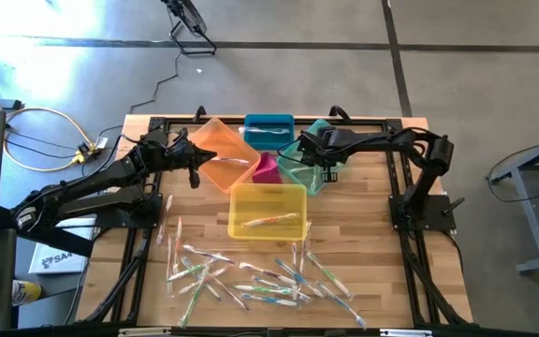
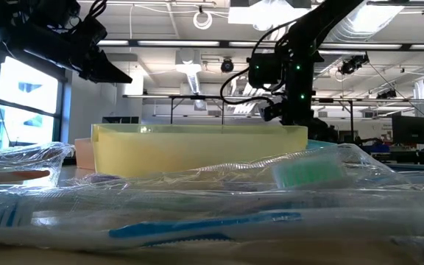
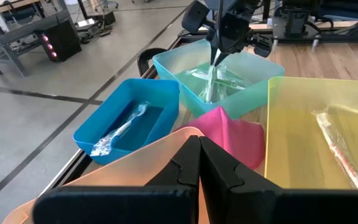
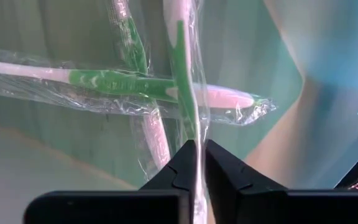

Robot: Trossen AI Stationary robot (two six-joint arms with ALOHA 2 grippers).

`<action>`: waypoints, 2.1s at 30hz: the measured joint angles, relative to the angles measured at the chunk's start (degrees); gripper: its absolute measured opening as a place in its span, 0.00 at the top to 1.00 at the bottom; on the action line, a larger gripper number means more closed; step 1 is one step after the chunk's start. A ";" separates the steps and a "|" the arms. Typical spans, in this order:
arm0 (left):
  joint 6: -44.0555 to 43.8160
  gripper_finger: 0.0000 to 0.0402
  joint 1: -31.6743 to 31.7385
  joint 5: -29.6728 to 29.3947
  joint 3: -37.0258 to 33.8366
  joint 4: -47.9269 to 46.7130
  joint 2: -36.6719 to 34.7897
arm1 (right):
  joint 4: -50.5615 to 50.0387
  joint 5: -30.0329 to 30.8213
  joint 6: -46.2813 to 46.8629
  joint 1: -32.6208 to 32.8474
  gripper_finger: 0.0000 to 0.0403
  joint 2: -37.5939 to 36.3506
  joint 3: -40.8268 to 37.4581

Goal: Pick & Place Toothbrushes
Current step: Put the green toothbrush into the green bin

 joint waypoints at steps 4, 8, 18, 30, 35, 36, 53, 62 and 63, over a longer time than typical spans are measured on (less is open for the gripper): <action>-0.01 1.00 -0.01 0.00 0.00 0.01 0.00 | 0.00 0.36 0.02 0.00 0.84 0.00 0.00; 0.01 1.00 0.00 0.00 0.00 0.01 0.00 | -0.02 5.23 0.34 0.22 0.76 0.00 0.00; 0.01 1.00 0.01 -0.01 0.00 0.01 0.00 | -0.49 12.15 -1.45 3.83 0.79 -1.90 0.00; 0.01 1.00 -0.01 -0.01 0.00 0.02 -0.01 | -2.01 16.50 10.89 12.89 0.83 -8.17 0.00; 0.01 1.00 0.01 0.00 0.00 0.01 0.00 | -2.40 15.26 24.56 18.29 0.83 -12.25 0.00; 0.01 1.00 0.00 -0.01 0.00 0.01 0.00 | -2.48 14.58 27.28 19.32 0.83 -13.13 0.00; -0.01 1.00 0.00 -0.02 0.00 0.01 -0.01 | 1.04 -9.18 67.53 31.73 0.83 -21.53 0.00; -0.16 1.00 0.01 0.00 0.00 0.01 0.00 | 5.05 -15.37 75.60 35.93 0.83 -20.26 0.00; -0.16 1.00 0.01 0.01 0.00 0.01 -0.02 | 5.05 -15.34 76.20 36.42 0.83 -20.28 0.00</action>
